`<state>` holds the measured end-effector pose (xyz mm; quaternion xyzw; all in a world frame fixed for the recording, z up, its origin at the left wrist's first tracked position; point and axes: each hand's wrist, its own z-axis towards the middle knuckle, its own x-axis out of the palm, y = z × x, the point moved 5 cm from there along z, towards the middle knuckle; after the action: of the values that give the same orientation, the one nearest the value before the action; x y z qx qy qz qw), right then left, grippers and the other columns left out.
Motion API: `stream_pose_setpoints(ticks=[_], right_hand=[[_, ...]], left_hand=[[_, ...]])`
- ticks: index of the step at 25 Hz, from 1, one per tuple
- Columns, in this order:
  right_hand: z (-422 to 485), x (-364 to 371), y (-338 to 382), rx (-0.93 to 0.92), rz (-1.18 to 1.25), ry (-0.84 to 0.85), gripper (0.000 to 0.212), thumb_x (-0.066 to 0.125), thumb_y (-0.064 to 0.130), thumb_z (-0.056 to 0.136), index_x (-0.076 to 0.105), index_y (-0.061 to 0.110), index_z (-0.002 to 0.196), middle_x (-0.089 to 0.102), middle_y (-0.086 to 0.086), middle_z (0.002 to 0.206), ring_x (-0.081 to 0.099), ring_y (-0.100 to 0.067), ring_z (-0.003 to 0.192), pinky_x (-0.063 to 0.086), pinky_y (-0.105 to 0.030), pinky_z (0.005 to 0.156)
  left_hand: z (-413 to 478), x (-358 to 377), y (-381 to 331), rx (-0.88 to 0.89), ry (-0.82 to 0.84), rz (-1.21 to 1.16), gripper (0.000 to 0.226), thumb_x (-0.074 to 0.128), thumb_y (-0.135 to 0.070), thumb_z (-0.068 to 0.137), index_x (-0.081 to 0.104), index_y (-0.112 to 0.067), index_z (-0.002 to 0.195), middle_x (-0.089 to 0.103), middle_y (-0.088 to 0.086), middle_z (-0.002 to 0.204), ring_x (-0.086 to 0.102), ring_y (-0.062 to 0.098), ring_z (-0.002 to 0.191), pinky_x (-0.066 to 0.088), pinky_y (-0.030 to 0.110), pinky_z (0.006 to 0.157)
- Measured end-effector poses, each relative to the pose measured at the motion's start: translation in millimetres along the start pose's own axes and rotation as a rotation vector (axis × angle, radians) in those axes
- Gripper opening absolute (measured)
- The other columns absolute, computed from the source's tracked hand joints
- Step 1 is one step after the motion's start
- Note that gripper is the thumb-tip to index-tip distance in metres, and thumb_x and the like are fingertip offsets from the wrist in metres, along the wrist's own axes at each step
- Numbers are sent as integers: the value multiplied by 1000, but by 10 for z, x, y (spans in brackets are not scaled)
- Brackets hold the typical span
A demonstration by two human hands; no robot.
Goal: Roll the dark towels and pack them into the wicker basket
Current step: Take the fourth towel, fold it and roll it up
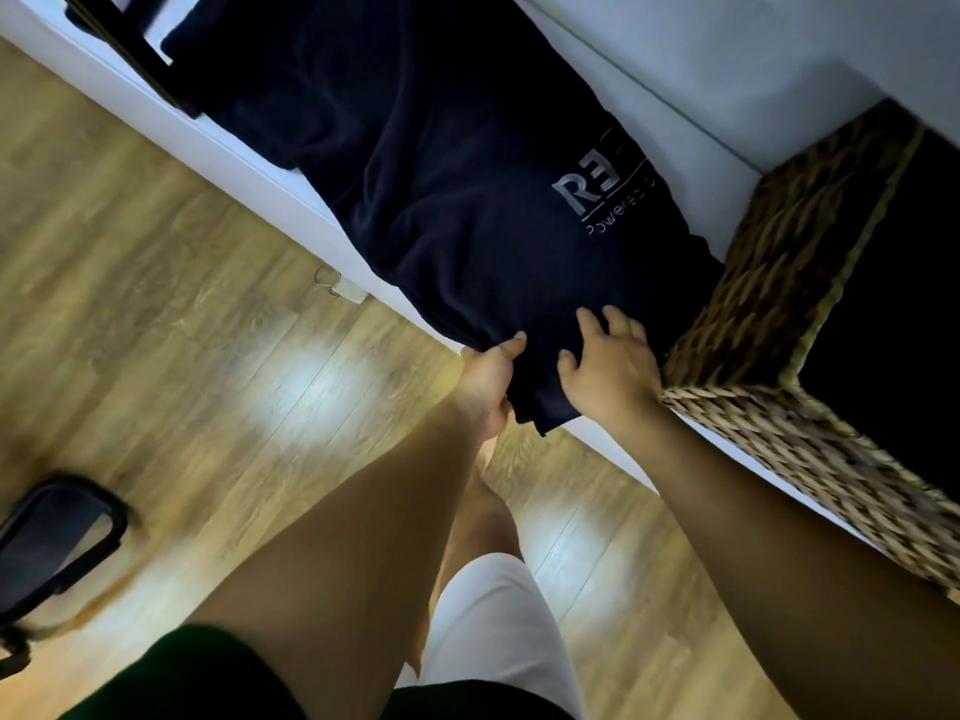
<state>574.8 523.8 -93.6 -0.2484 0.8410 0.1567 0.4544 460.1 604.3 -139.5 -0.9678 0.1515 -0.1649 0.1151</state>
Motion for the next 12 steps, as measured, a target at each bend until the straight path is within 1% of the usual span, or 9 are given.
stream_pose_setpoints(ticks=[1,2,4,5,6,7,8,10,12], right_hand=[[-2,-19,42,-29,-13,-12,55,46,37,100,38,18,151,35,-13,156,34,-33,140,39,-40,105],[8,-74,77,-45,40,-25,49,47,37,99,45,19,145,45,-11,149,43,-33,133,41,-39,101],[138,-198,64,33,321,-4,39,52,36,96,58,22,131,63,-7,130,57,-30,119,46,-35,97],[233,-257,24,100,479,6,37,55,34,93,60,22,128,65,-6,126,59,-28,116,47,-33,96],[331,-327,-15,147,566,-22,40,58,33,91,59,22,130,62,-7,128,58,-28,118,46,-31,96],[421,-385,-58,183,568,-75,47,59,31,90,54,21,135,56,-10,135,53,-29,123,45,-33,99],[491,-417,-110,223,521,-119,56,60,32,89,47,20,142,47,-11,143,45,-31,131,42,-37,105],[508,-365,-176,300,453,-112,77,63,38,87,30,18,153,30,-11,156,26,-35,143,31,-48,116],[477,-243,-248,329,451,-84,99,70,48,81,16,16,157,21,-11,161,15,-34,148,22,-51,120]], left_hand=[[25,41,20,11,13,9,44,70,-22,90,53,-20,131,71,0,119,69,18,104,58,34,81],[42,42,50,27,1,20,43,72,-21,90,55,-19,130,72,0,117,70,19,102,58,33,77],[33,-47,91,44,-32,30,37,73,-18,90,61,-15,125,74,3,112,71,20,99,59,33,76],[3,-117,89,45,-35,29,36,73,-17,89,63,-13,123,74,4,111,72,21,98,59,35,80],[-39,-206,64,49,-35,34,37,75,-17,87,64,-12,122,75,4,111,72,21,99,58,36,87],[-85,-300,23,56,-33,47,38,76,-18,86,65,-12,121,75,4,111,72,20,100,56,37,91],[-117,-397,-20,66,-34,56,40,77,-19,84,65,-13,121,75,3,112,72,20,101,55,36,93],[-225,-558,-86,75,-15,34,43,76,-20,84,64,-14,124,74,2,114,71,20,104,53,35,93],[-313,-617,-94,45,54,-21,43,71,-19,87,62,-13,129,73,3,118,69,22,109,51,37,96]])
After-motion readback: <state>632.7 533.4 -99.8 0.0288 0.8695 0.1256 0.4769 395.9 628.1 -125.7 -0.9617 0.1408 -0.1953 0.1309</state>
